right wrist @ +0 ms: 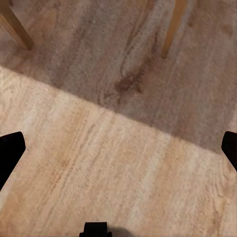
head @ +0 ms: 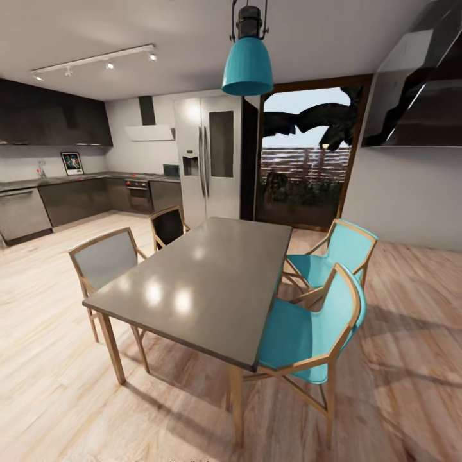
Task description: Pick up the poster from the kitchen countertop and hang it on one of the wall nails in the kitchen.
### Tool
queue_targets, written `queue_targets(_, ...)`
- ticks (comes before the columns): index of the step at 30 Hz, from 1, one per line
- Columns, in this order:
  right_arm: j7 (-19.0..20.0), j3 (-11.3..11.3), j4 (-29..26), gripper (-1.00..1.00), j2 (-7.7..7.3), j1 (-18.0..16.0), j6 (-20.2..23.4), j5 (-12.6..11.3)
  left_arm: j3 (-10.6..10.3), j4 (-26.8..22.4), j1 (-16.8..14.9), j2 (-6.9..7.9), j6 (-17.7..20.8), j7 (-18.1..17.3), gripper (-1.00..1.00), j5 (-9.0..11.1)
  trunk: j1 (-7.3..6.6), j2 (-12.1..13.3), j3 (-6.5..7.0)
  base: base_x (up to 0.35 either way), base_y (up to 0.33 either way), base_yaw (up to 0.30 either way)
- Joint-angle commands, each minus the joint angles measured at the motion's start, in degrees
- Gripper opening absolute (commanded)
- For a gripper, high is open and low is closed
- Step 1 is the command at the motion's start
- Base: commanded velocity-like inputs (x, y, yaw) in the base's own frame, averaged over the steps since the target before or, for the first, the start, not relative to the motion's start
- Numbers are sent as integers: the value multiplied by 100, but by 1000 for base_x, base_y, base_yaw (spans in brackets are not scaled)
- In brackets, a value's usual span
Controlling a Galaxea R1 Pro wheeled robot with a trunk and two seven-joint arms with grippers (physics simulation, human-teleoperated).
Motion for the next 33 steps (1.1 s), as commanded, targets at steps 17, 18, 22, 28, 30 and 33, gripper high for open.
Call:
queue_targets(17,2,17,3,100,0,-3,-14,18,59,7,1,-3,-10,9,100,5,0,-3,-21,-3,57,216)
queue_targets(18,1,17,3,100,0,-3,-15,17,64,15,1,-3,-10,7,100,5,0,-3,-21,0,243,78)
queue_targets(22,-1,17,3,100,0,-3,-18,15,80,81,1,-3,-10,3,100,10,0,-3,-22,0,266,165)
queue_targets(28,-5,17,3,100,0,-3,-19,15,88,115,1,-3,-10,1,100,14,0,-3,-22,0,286,249)
queue_targets(30,-7,17,3,100,0,-3,-19,15,91,121,1,-3,-10,1,100,15,0,-3,-22,0,291,272)
queue_targets(33,-9,17,3,100,0,-3,-19,15,93,124,1,-3,-10,1,100,15,0,-3,-22,2,293,279)
